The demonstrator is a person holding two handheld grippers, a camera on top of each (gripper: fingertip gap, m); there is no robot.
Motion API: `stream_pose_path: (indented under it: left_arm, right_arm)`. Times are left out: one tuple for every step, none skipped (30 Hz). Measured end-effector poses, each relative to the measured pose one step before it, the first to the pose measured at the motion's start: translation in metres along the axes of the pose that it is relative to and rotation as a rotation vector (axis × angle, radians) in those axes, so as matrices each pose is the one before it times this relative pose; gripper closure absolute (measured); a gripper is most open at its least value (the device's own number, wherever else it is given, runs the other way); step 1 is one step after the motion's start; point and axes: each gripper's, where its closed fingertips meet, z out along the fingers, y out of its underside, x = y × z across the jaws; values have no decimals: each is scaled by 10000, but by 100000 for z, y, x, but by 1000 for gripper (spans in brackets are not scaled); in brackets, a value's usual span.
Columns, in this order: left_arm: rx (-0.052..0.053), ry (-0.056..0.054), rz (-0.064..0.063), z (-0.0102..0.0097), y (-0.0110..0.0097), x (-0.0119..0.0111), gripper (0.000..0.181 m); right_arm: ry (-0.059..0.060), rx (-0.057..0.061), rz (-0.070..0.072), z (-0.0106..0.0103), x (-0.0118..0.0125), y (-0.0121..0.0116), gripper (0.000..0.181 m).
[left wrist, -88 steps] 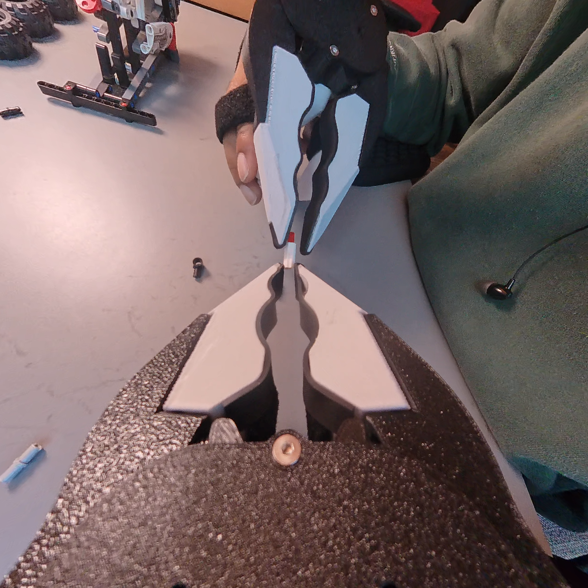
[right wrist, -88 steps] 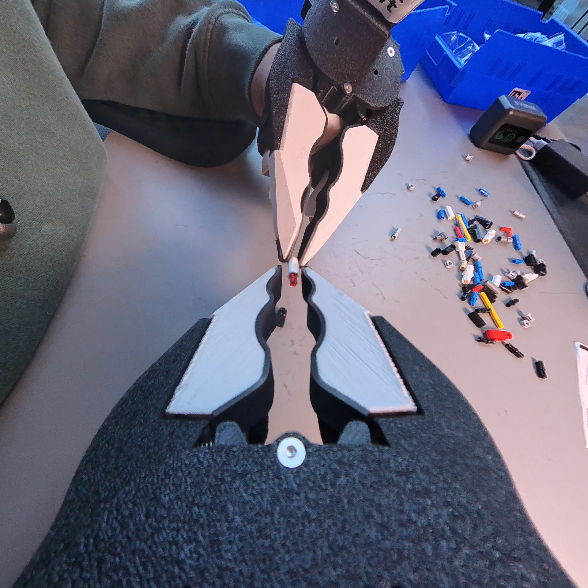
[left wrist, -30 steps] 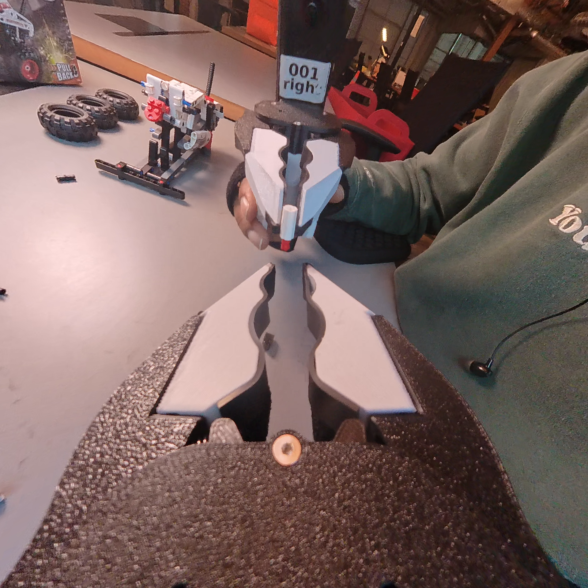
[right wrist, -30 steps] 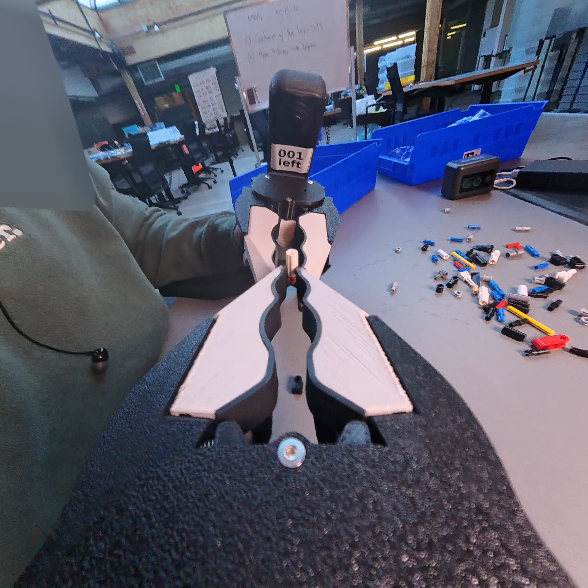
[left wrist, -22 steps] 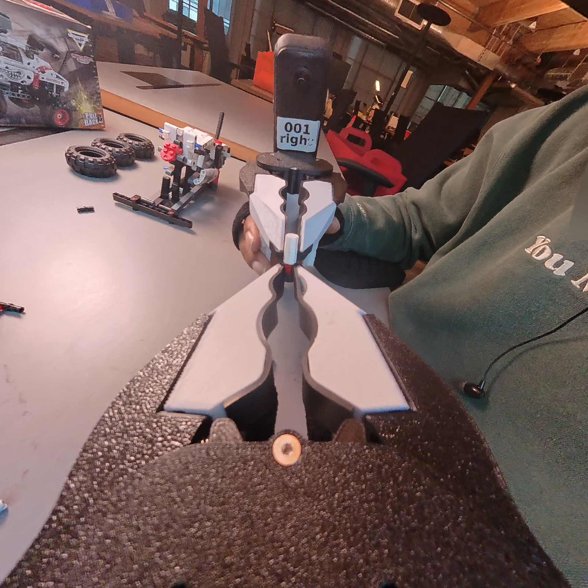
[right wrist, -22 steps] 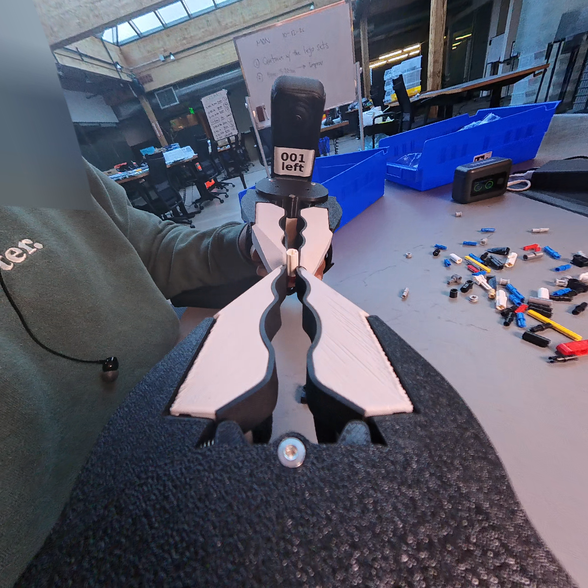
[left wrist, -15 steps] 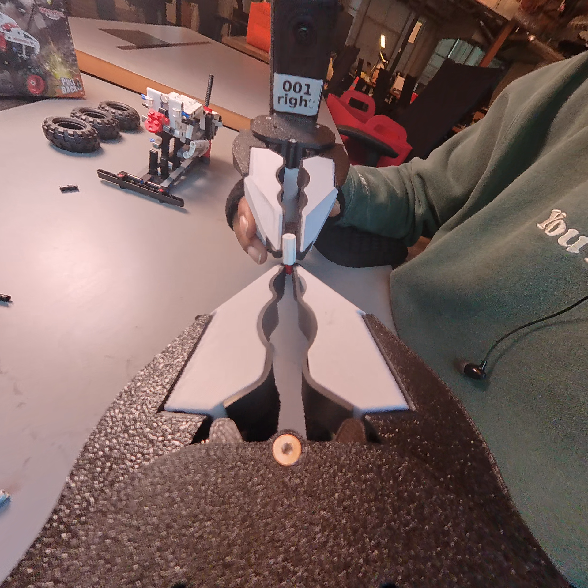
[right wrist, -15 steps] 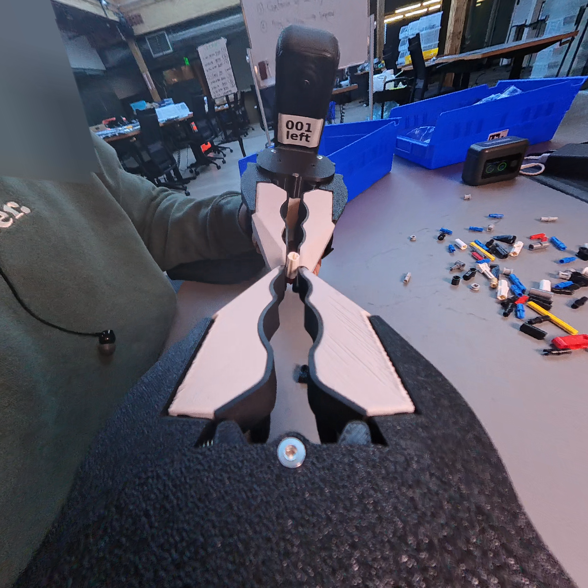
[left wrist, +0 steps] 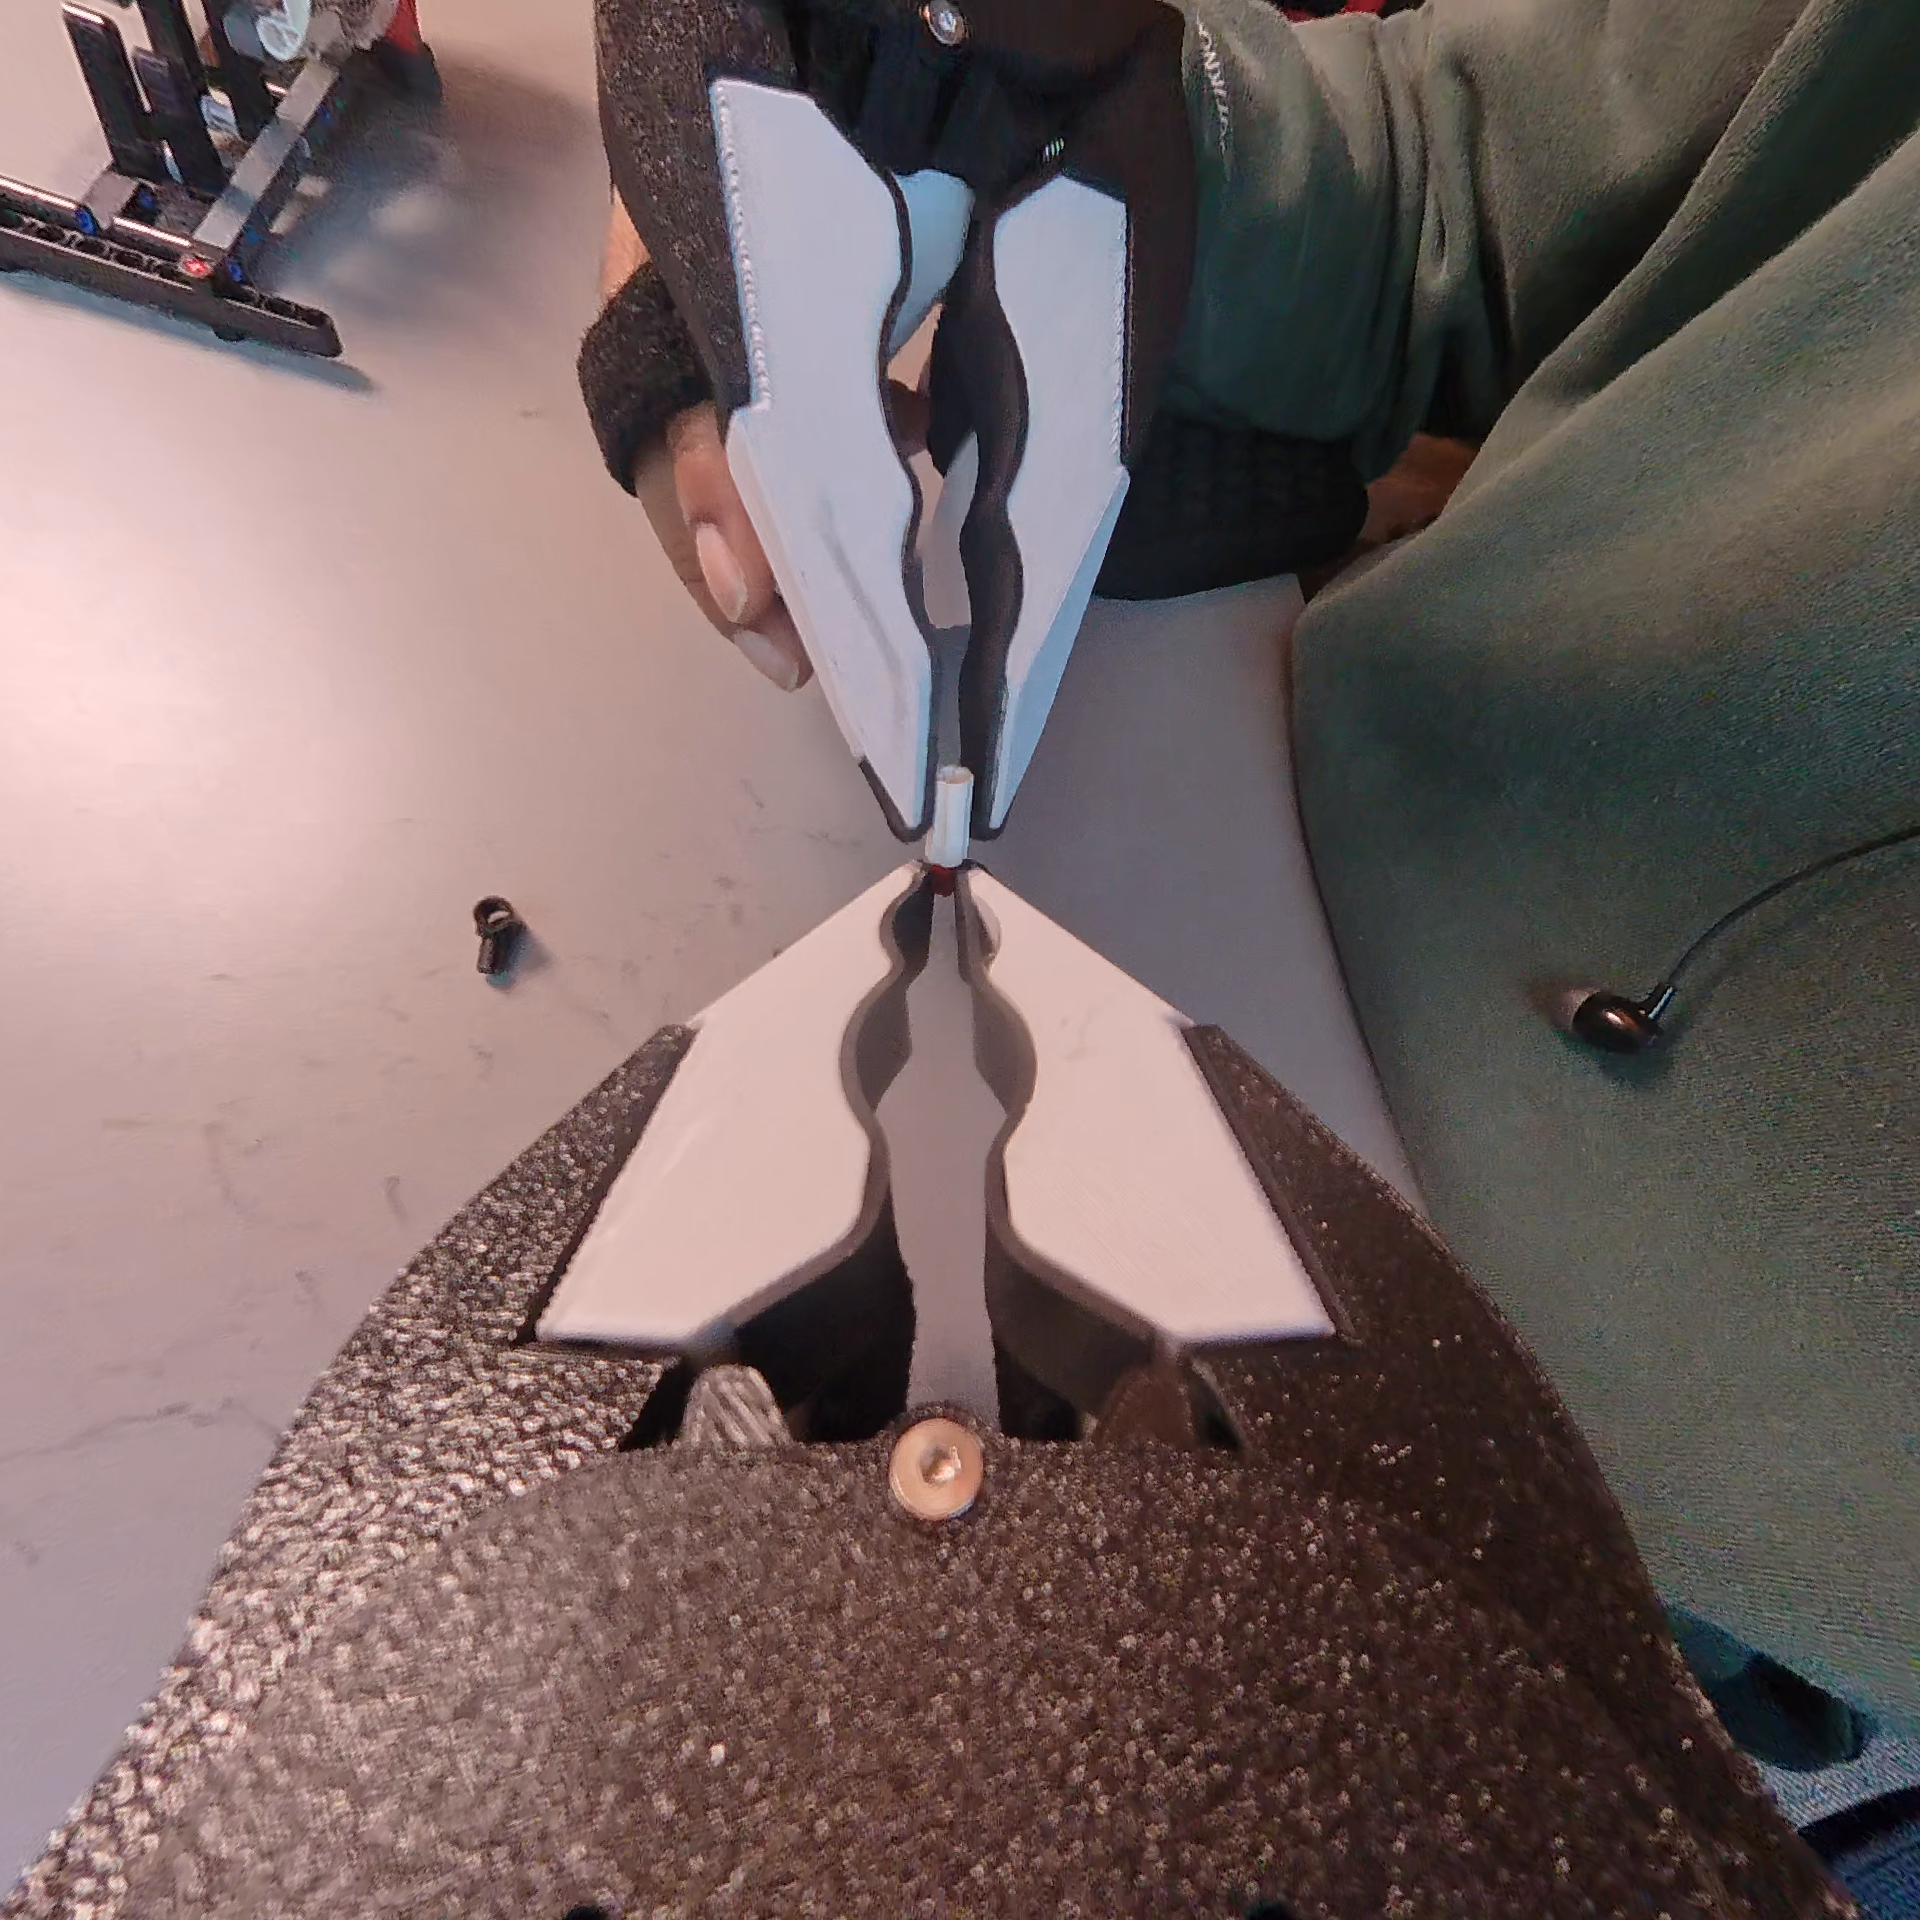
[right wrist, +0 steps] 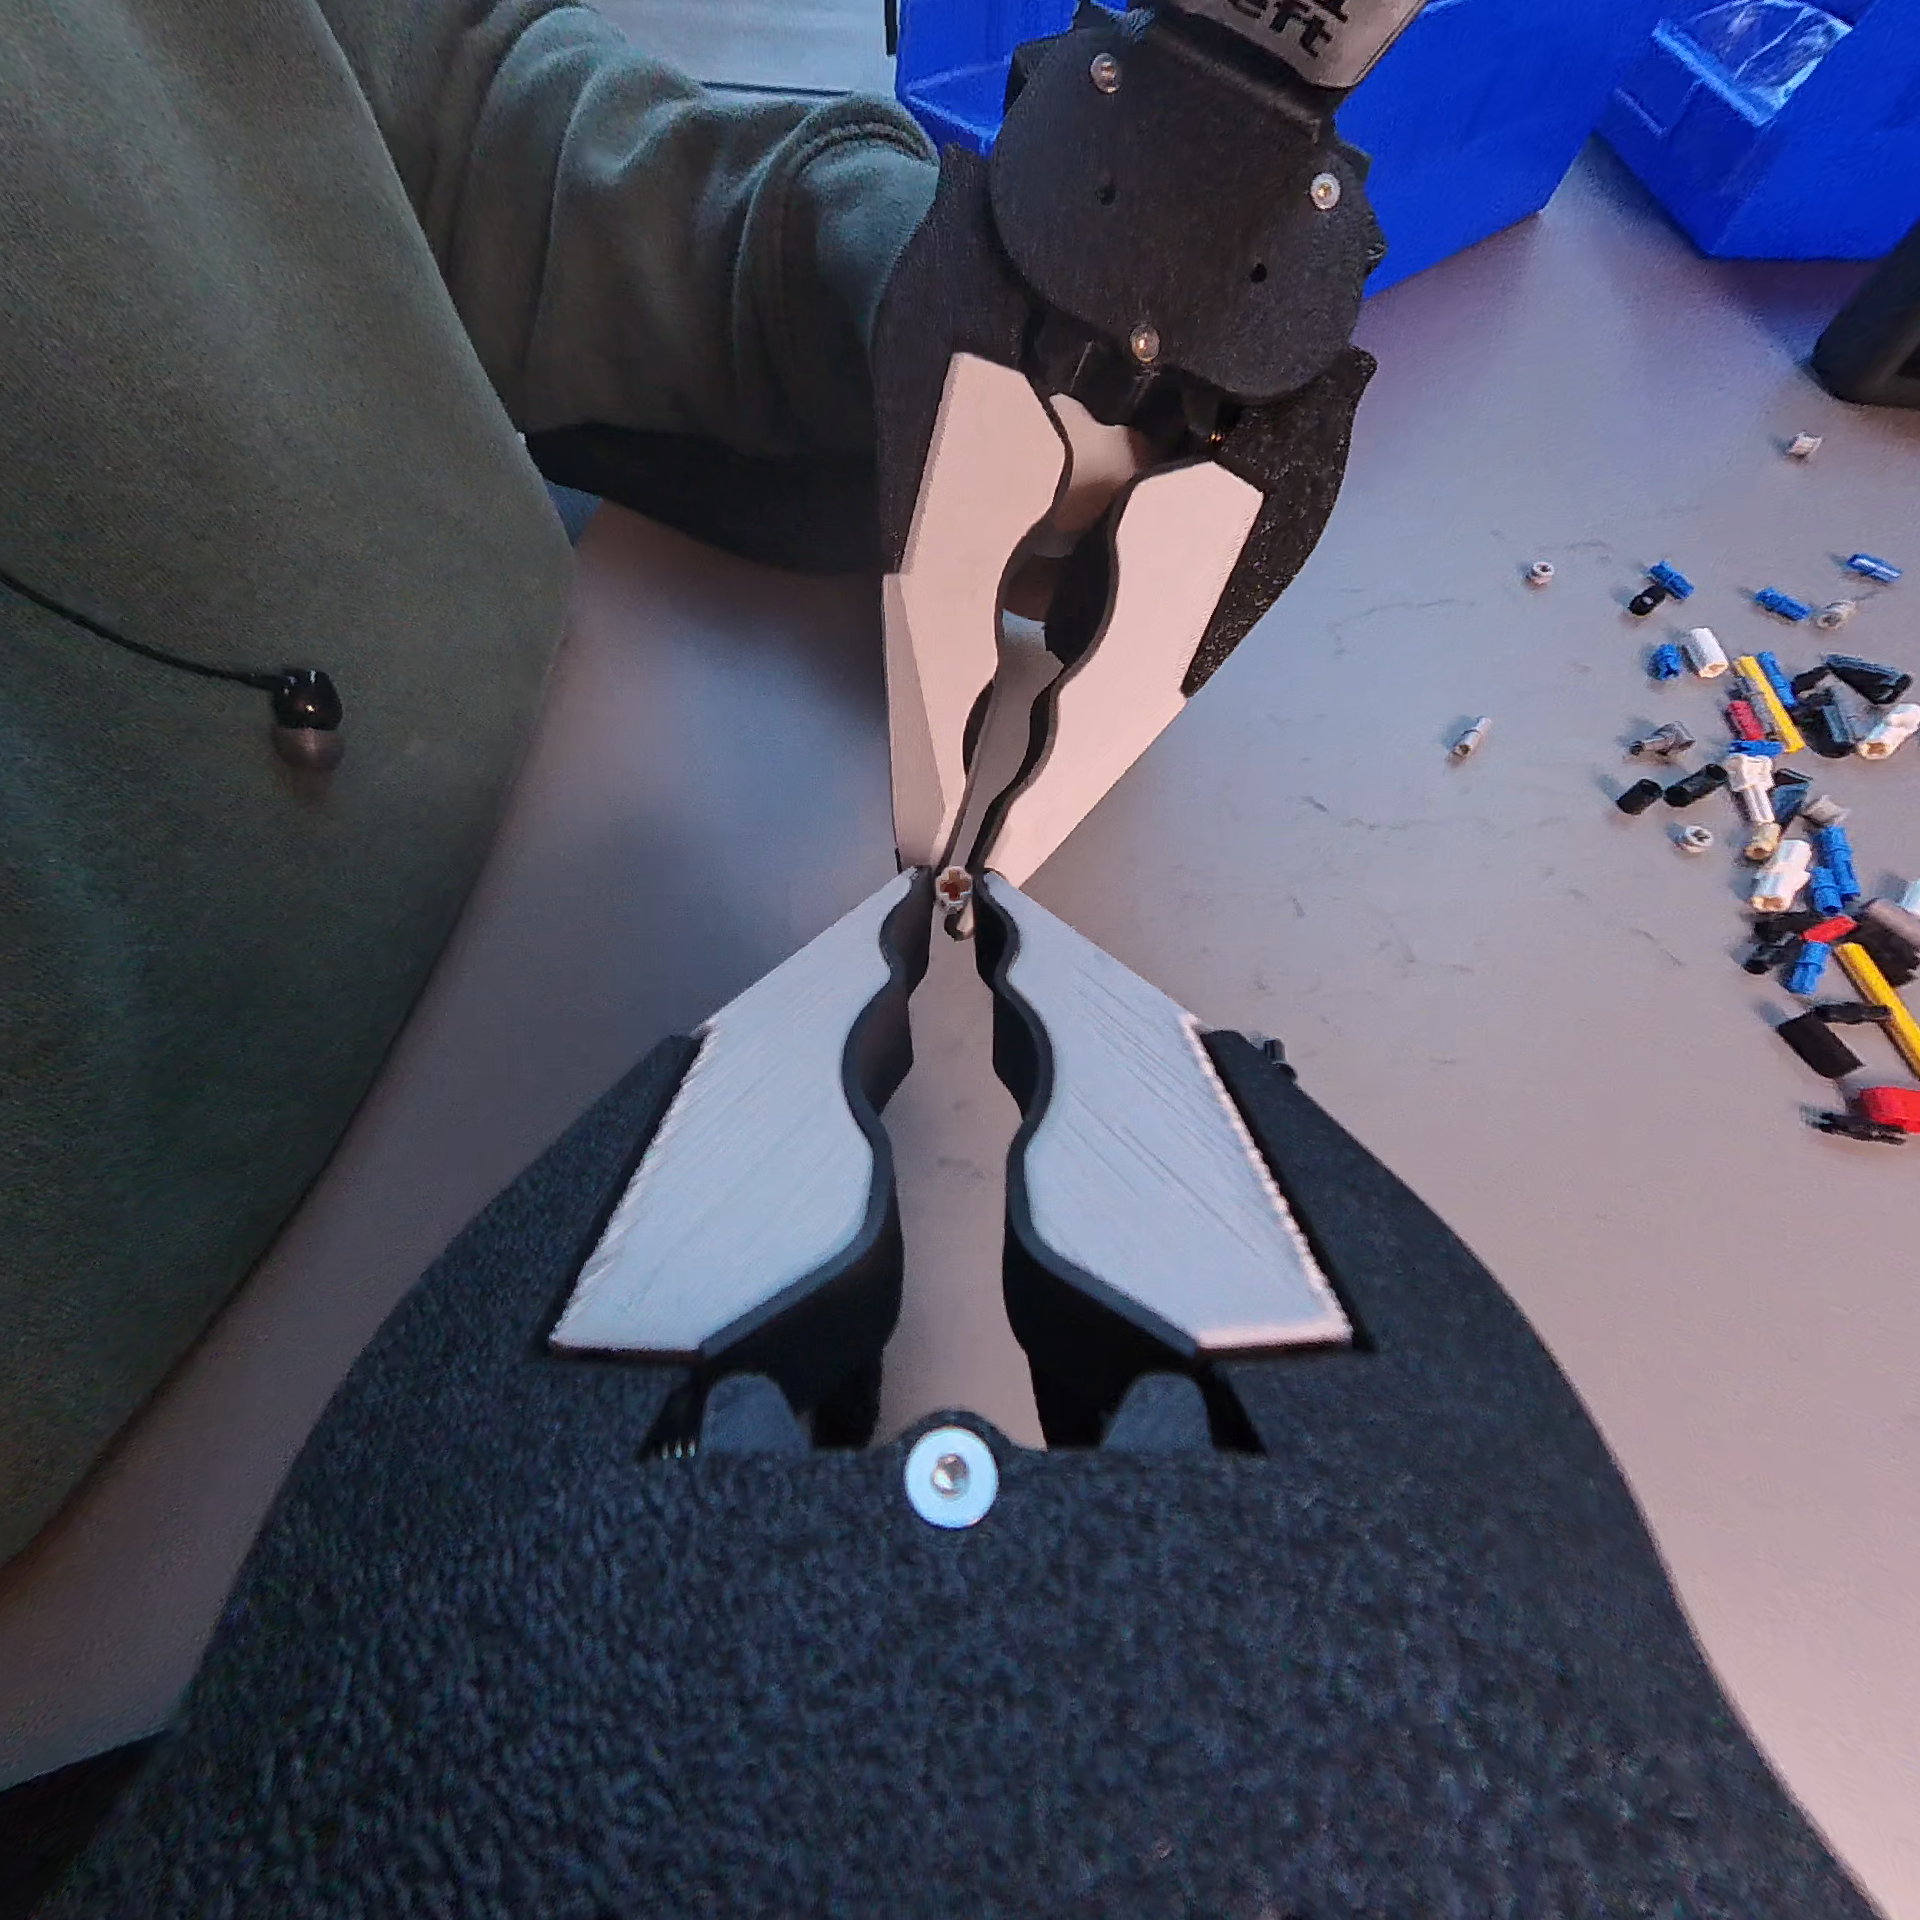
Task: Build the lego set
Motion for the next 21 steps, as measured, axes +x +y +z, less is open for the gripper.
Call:
stream_pose_path:
  left_arm:
    - [-7,5,-17,19,25,-4,178]
    - [62,-6,-38,-45,-90,-38,178]
    - [90,-69,-41,-109,-128,-153,177]
    - [116,-143,-36,-167,-154,-280,177]
    - [103,-190,-13,-203,-130,-348,177]
    - [-71,-303,28,-198,153,-516,177]
    - [-296,-412,90,-151,514,-656,171]
    - [-426,-314,112,-41,747,-489,168]
    - [-445,-111,91,80,769,-163,167]
    - [-329,9,77,164,538,74,167]
    - [-216,18,70,201,288,142,167]
    - [-209,-60,87,227,229,40,167]
    - [-268,-208,139,247,349,-194,167]
    - [-305,-299,184,282,440,-341,167]
    - [-274,-255,160,301,412,-310,167]
    - [-40,-176,106,195,47,-222,170]
    - [97,-148,11,59,-206,-250,170]
    - [46,-204,-25,65,-153,-379,170]
    - [5,-184,31,105,-47,-348,170]
    - [-21,-96,53,151,1,-178,170]
    - [48,-36,33,126,-105,-70,170]
  right_arm:
    - [-37,21,-14,-10,-31,-39,174]
    - [23,63,-1,-62,82,-99,175]
    - [103,53,35,-82,244,-66,175]
    - [154,42,64,-107,363,-30,175]
    - [136,-20,64,-157,363,106,175]
    - [166,-61,57,-247,436,218,175]
    - [211,-84,75,-304,525,298,175]
    - [145,-132,117,-293,431,390,175]
    - [80,-188,119,-192,316,483,175]
    - [136,-224,50,-50,320,526,175]
    - [91,-279,-26,140,143,553,175]
    - [78,-287,-70,317,41,495,175]
    - [-13,-279,-80,425,-143,421,175]
    - [54,-285,-82,490,-29,360,175]
    - [111,-286,-81,478,96,324,175]
    - [11,-282,-86,413,-36,276,175]
    - [-15,-184,-77,335,-48,106,175]
    - [-74,-148,-48,254,-142,48,175]
    - [-92,-106,-60,192,-200,9,175]
    - [-66,-74,-72,140,-199,1,175]
    - [-61,-67,-45,105,-229,25,175]
